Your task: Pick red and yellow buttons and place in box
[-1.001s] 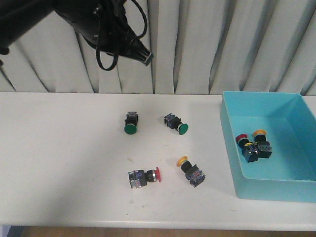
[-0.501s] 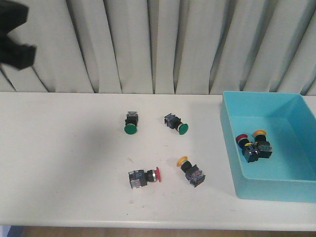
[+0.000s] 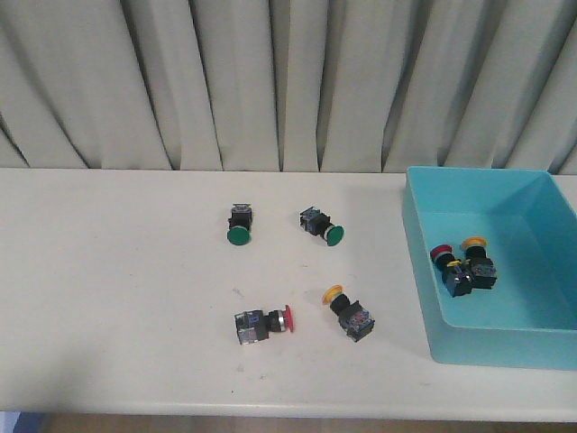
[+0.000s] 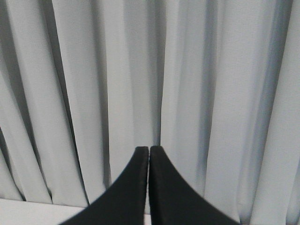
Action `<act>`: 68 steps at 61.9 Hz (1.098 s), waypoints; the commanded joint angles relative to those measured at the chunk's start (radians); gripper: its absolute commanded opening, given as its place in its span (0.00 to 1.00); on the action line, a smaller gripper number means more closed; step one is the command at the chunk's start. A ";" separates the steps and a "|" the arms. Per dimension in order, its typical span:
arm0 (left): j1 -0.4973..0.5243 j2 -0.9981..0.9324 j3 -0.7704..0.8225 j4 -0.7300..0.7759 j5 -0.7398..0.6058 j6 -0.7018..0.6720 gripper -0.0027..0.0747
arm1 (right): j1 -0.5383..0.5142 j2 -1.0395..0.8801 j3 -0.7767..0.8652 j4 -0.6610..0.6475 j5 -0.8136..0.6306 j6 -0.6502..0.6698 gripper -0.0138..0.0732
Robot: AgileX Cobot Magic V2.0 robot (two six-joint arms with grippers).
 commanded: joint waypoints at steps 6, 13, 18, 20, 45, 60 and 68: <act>0.063 -0.175 0.116 -0.034 -0.110 -0.016 0.03 | -0.002 -0.009 -0.027 0.016 -0.019 0.000 0.15; 0.093 -0.253 0.163 -0.080 -0.106 -0.017 0.03 | -0.002 -0.009 -0.027 0.016 -0.019 0.000 0.15; 0.105 -0.273 0.164 -0.100 -0.057 -0.017 0.03 | -0.002 -0.009 -0.027 0.016 -0.019 0.000 0.15; 0.108 -0.273 0.164 -0.100 -0.041 -0.017 0.03 | -0.002 -0.009 -0.027 0.016 -0.019 0.000 0.15; 0.108 -0.273 0.164 -0.319 0.063 0.205 0.03 | -0.002 -0.009 -0.027 0.016 -0.019 0.000 0.15; 0.108 -0.273 0.164 -0.354 0.039 0.270 0.03 | -0.002 -0.009 -0.027 0.016 -0.019 0.000 0.15; 0.108 -0.275 0.165 -0.347 0.035 0.270 0.03 | -0.002 -0.009 -0.027 0.016 -0.019 0.000 0.15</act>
